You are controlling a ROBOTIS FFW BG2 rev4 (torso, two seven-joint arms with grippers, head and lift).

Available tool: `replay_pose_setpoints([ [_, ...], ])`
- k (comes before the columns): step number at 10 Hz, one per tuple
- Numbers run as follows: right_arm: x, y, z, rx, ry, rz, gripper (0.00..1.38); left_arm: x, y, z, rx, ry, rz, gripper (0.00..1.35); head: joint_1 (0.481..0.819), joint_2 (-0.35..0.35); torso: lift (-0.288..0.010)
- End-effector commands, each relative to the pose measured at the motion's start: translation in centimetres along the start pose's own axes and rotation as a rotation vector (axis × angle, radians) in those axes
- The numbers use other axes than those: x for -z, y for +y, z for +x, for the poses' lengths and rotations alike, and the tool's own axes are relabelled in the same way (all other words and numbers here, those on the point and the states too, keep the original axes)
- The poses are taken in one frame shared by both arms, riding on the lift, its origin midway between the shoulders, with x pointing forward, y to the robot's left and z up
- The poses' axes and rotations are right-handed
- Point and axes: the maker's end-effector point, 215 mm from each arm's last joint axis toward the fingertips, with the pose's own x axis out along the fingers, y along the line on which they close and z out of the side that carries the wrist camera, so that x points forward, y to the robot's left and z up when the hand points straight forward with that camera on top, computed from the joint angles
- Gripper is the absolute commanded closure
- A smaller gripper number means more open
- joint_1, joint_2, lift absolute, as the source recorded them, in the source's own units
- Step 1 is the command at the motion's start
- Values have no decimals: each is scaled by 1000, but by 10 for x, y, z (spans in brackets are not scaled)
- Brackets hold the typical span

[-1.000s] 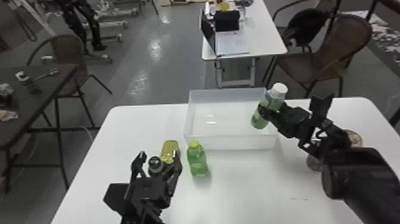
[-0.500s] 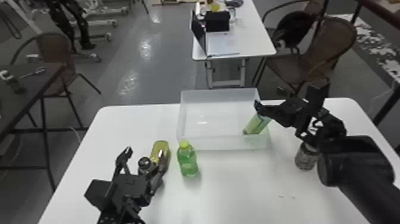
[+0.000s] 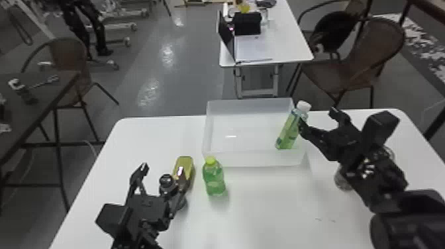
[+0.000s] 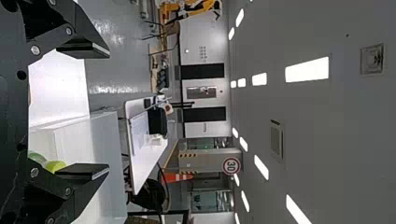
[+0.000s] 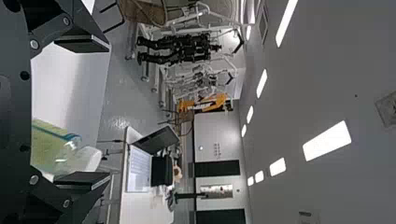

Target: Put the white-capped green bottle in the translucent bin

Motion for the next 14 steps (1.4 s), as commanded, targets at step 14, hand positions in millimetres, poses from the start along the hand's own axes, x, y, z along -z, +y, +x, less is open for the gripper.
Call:
replay_pose_setpoints([
  [14, 25, 18, -185, 235, 150, 42, 305, -1, -16, -10, -130, 36, -76, 404, 695, 44, -20],
])
